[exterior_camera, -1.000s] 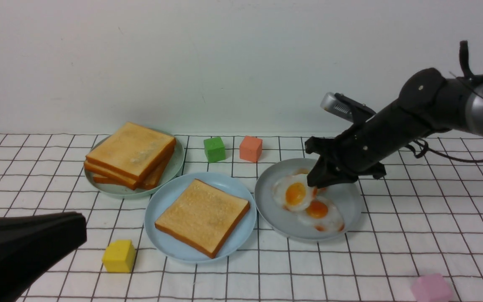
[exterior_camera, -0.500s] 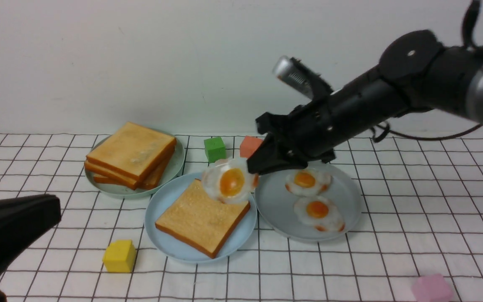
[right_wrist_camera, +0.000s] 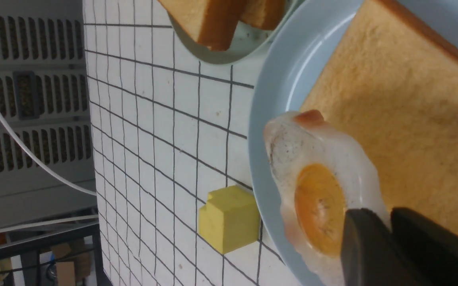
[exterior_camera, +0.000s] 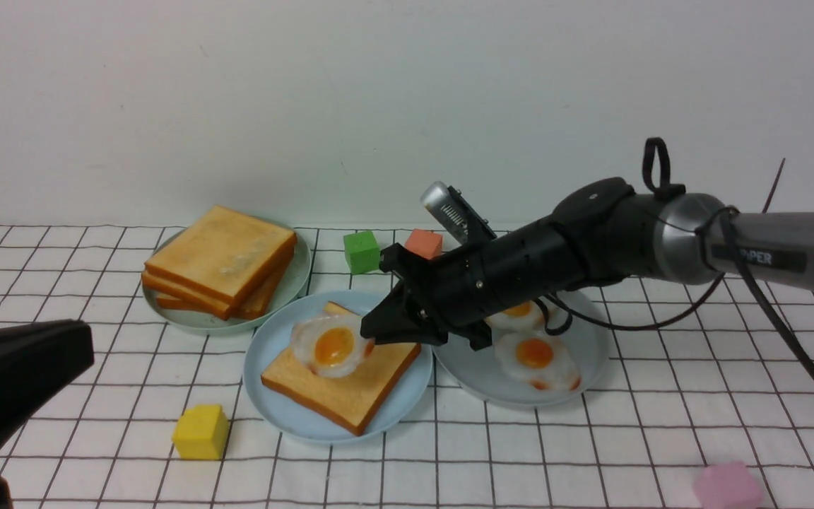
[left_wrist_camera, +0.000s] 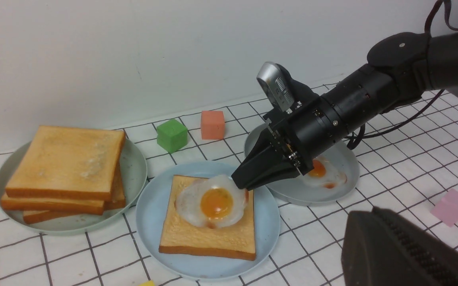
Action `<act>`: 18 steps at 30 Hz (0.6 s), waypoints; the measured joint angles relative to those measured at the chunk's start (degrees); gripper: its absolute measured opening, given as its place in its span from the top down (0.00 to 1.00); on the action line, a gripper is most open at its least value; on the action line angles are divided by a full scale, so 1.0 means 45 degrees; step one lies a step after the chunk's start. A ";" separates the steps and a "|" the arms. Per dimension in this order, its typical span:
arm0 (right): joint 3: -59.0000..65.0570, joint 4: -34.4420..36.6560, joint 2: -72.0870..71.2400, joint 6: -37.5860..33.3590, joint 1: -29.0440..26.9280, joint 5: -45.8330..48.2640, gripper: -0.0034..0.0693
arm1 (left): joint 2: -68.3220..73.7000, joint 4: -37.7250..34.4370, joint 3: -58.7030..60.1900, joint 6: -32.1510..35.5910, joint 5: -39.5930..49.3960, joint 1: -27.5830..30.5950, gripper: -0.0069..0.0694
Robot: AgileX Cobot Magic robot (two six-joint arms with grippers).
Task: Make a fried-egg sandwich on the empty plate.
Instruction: Use the right arm to place the fried egg on the slice of bread in the middle, then use the left arm to grab a slice of bread
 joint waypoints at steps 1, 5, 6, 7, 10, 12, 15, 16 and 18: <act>0.0000 -0.0087 0.0003 0.0049 0.0000 0.0000 0.75 | 0.0000 0.0000 0.0000 0.0000 0.0010 0.0000 0.93; 0.0000 -0.0525 0.0013 0.0138 -0.0076 0.0016 0.58 | 0.0000 0.0000 0.0000 0.0000 0.0010 0.0000 0.93; 0.0000 -0.0649 0.0013 0.0179 -0.0113 0.0053 0.54 | 0.0000 0.0000 0.0000 0.0000 0.0025 0.0000 0.93; 0.0000 -0.0761 0.0013 0.0240 -0.0153 0.0110 0.49 | 0.0000 0.0000 0.0000 0.0000 0.0051 0.0000 0.93; 0.0000 -0.1173 -0.0050 0.0374 -0.0394 0.0349 0.41 | 0.0000 0.0000 0.0000 -0.0057 0.0296 0.0000 0.92; 0.0000 -0.1878 -0.0334 0.0438 -0.0712 0.0710 0.40 | 0.0121 0.0000 0.0000 -0.0352 0.0738 0.0000 0.92; 0.0000 -0.3519 -0.1446 0.0727 -0.1294 0.1510 0.48 | 0.0844 0.0018 0.0000 -0.1084 0.1321 0.0000 0.93; 0.0015 -0.5109 -0.2370 0.0978 -0.1502 0.2073 0.57 | 0.1800 0.0132 -0.0132 -0.1443 0.1687 0.0000 0.93; 0.0204 -0.6980 -0.3786 0.1759 -0.1547 0.2427 0.69 | 0.3049 0.0267 -0.0519 -0.1594 0.2166 0.0000 0.93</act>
